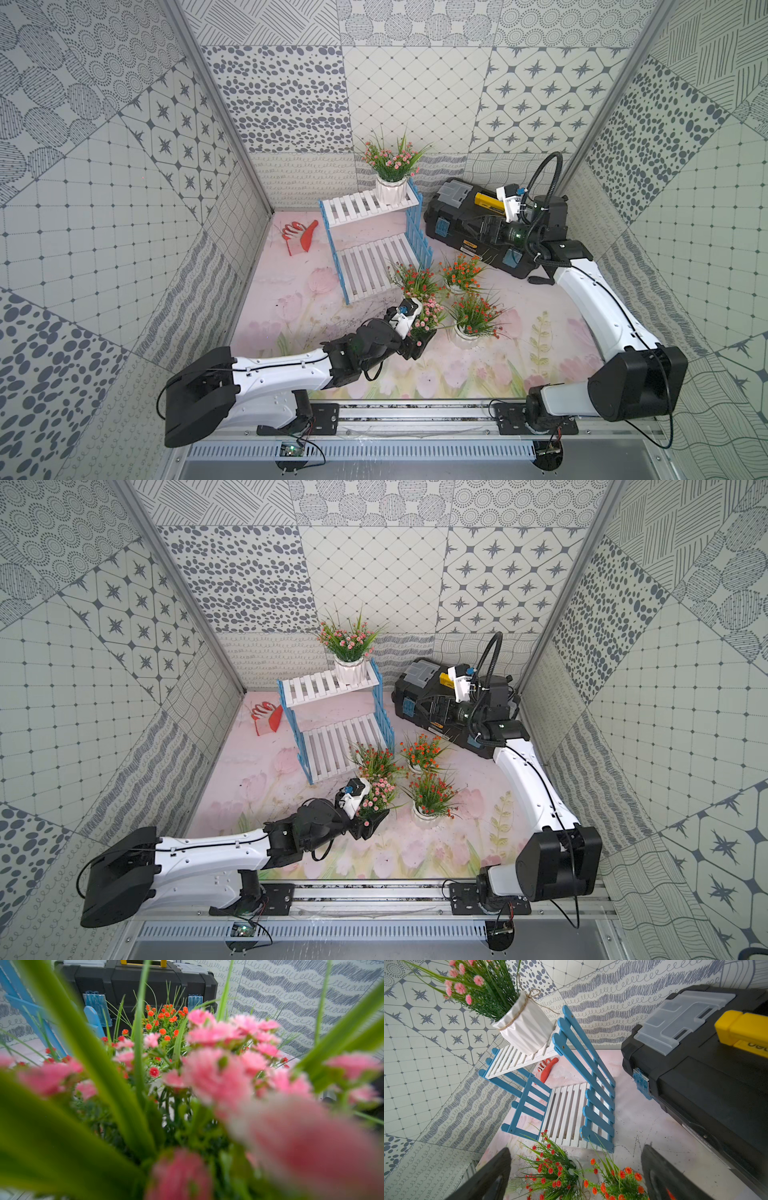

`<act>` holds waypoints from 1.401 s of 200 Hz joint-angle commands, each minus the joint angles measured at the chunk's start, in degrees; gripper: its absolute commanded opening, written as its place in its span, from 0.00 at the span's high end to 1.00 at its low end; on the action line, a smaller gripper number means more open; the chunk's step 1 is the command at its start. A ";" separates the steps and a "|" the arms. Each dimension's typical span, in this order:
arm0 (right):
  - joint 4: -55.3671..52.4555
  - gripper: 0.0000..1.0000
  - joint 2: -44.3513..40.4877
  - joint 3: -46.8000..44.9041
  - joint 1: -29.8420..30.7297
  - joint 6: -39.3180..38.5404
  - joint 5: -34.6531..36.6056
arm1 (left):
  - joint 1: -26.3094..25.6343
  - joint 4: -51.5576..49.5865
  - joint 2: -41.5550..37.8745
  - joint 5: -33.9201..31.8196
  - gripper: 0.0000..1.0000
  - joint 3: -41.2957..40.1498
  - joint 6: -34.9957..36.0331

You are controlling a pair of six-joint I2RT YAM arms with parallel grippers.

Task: Place the baby's breath potted plants on the rack by color
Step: Pick up the baby's breath potted plant from the center of the board, then place the baby's breath potted plant on the rack.

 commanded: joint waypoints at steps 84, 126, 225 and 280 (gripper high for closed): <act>-0.28 0.02 -1.69 0.58 1.36 -2.04 2.91 | 3.27 -21.83 -2.78 -21.98 0.26 11.99 -9.53; -0.97 0.02 -1.75 1.06 1.45 -2.36 3.61 | 6.44 -31.32 -2.91 -24.44 0.26 20.18 -12.67; -0.94 0.02 -1.72 0.80 1.98 -2.70 4.40 | 14.32 -47.57 3.29 -26.61 0.26 39.25 -14.74; -0.69 0.02 -1.61 0.47 1.98 -2.89 4.67 | 16.72 -49.55 6.25 -26.83 0.26 47.11 -11.29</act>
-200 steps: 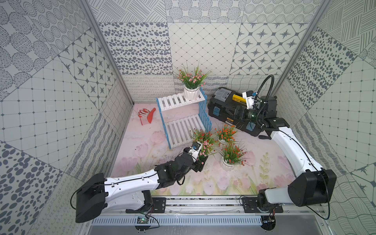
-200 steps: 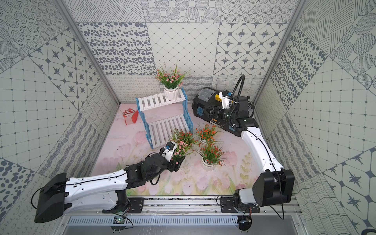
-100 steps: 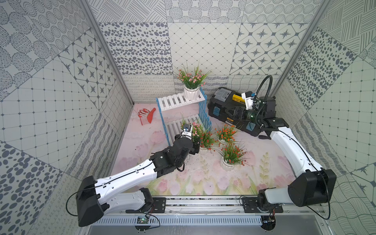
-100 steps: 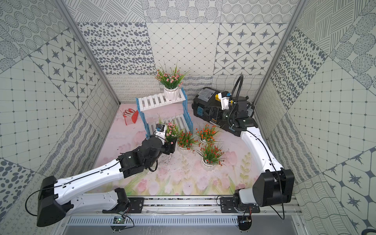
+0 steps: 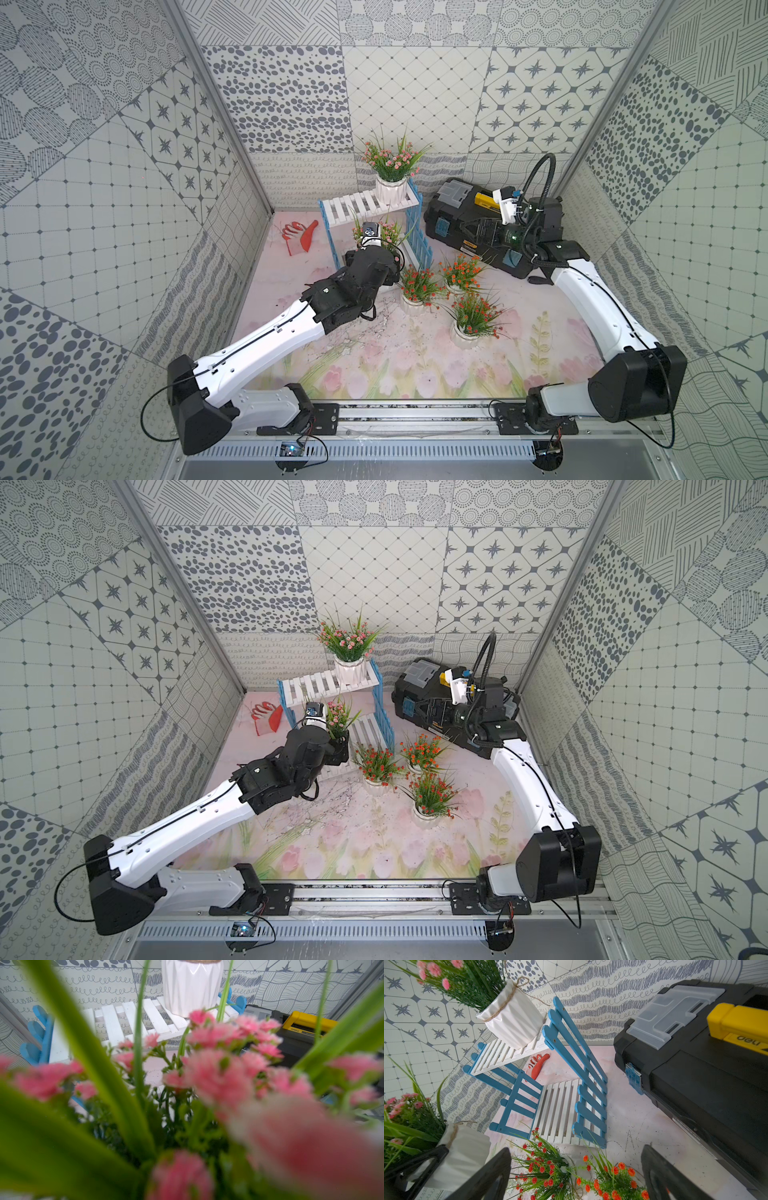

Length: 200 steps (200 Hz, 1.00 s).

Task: Place the baby's breath potted plants on the rack by color
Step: Place the baby's breath potted plant on the rack.

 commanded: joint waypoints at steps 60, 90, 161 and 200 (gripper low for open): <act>1.13 0.02 -1.57 0.33 0.36 -1.42 0.83 | 4.74 -0.43 2.35 -2.27 0.26 10.19 5.31; 1.08 0.02 -1.57 0.21 0.36 -1.56 0.91 | 6.46 -0.54 3.06 -1.54 0.26 13.40 7.09; 1.73 0.02 -1.27 -0.15 0.37 -1.36 0.79 | 12.20 -0.87 6.15 1.61 0.26 20.58 9.06; 1.27 0.02 -1.09 0.12 0.36 -1.76 1.09 | 16.10 -0.07 9.15 3.57 0.26 23.72 9.23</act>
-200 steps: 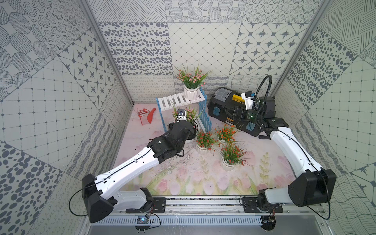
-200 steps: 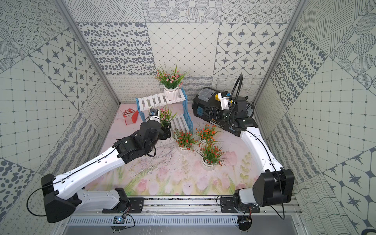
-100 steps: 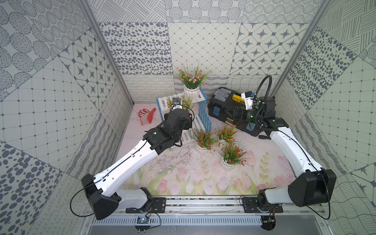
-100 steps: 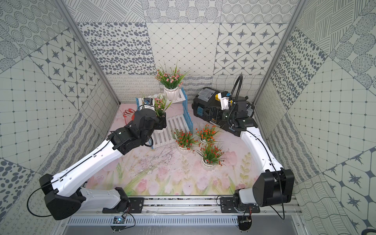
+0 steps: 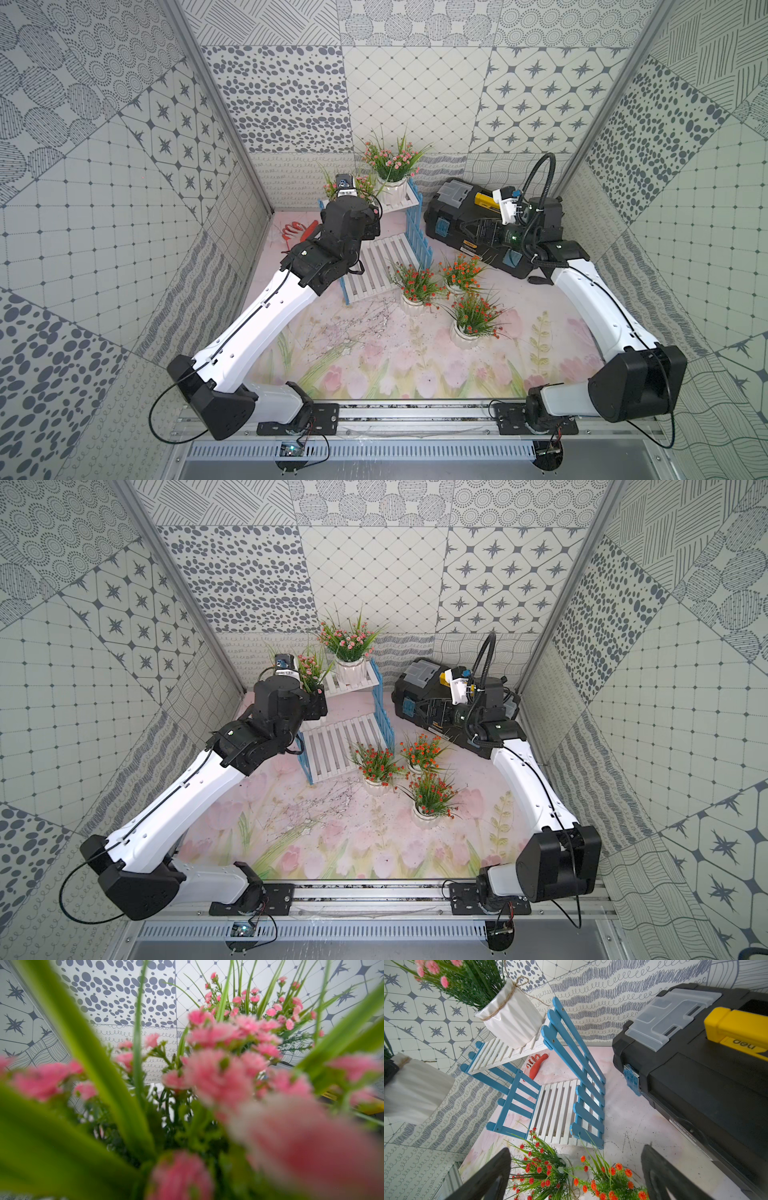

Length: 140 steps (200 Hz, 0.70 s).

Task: Place the baby's breath potted plants on the rack by color
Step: Place the baby's breath potted plant on the rack.

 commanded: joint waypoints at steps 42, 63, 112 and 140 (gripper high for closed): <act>1.11 0.02 -0.85 0.32 0.36 -1.08 0.89 | 6.69 5.84 6.66 3.47 0.25 7.29 2.37; 1.00 0.02 -0.59 0.64 0.36 -1.25 0.81 | 8.12 6.53 8.75 3.63 0.25 9.25 2.90; 1.08 0.02 0.00 0.71 0.36 -1.56 0.89 | 10.32 7.92 12.32 3.63 0.25 12.29 2.17; 1.09 0.02 0.30 0.67 0.41 -1.77 0.89 | 10.60 9.28 14.48 2.83 0.25 13.58 1.82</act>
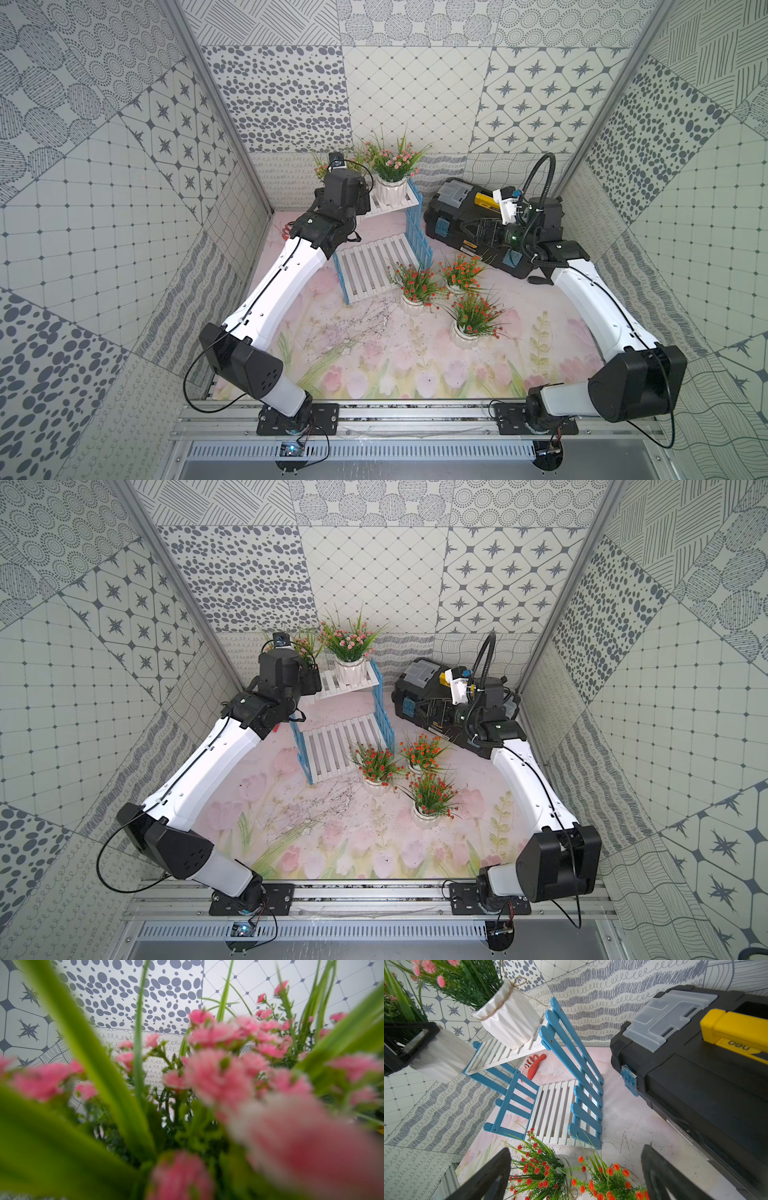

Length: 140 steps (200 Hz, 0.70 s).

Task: Place the baby's breath potted plants on the rack by color
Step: Place the baby's breath potted plant on the rack.

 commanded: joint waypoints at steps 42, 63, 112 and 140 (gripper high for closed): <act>1.11 0.02 0.39 0.58 0.36 -1.79 0.46 | 1.64 11.06 4.05 -1.89 0.25 3.37 0.82; 1.32 0.02 0.52 0.41 0.36 -1.65 0.30 | 2.05 12.35 4.98 -2.55 0.25 3.20 1.02; 1.38 0.02 0.69 0.17 0.36 -1.89 0.30 | 2.69 14.39 7.18 -3.77 0.25 4.56 2.41; 1.55 0.02 0.85 0.05 0.36 -1.89 0.39 | 2.92 15.13 8.34 -4.18 0.25 5.24 3.15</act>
